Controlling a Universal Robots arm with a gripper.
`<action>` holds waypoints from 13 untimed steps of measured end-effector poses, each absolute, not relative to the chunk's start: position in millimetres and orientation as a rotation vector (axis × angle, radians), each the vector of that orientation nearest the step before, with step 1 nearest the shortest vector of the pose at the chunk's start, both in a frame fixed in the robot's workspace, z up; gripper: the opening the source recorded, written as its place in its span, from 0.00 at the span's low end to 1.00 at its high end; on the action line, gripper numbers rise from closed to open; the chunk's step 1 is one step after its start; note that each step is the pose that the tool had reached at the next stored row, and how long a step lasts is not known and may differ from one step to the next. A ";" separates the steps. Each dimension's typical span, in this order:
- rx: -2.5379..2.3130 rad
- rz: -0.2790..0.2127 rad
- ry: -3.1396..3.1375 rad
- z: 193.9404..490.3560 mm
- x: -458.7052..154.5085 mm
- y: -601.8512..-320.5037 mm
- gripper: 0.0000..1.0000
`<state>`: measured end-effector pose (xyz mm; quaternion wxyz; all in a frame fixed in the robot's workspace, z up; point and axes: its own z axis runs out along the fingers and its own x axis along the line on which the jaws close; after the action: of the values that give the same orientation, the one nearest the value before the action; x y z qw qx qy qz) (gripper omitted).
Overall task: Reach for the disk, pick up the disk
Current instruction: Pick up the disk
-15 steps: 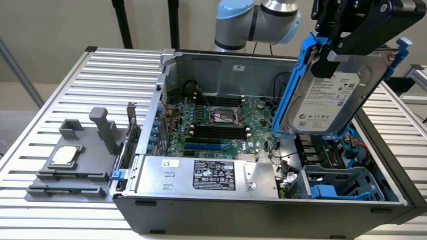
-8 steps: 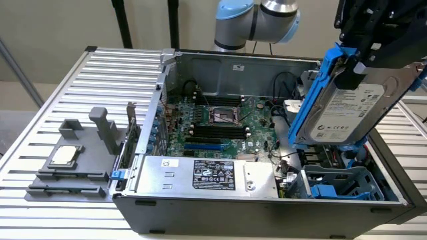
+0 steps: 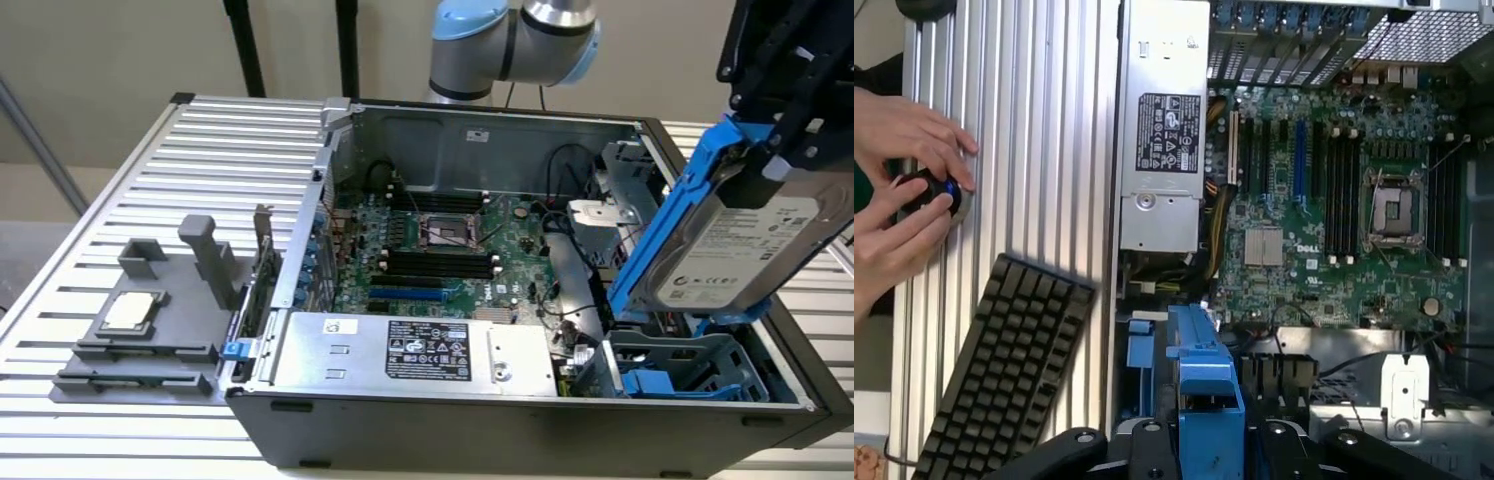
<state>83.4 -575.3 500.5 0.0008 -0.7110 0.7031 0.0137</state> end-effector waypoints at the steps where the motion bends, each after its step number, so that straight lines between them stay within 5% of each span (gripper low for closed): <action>1: -2.232 0.043 2.207 499.0 85.7 -577.3 0.33; 13: -2.231 0.052 2.206 487.5 106.3 -589.1 0.33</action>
<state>106.3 -589.1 487.5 0.0020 -0.7109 0.7031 0.0165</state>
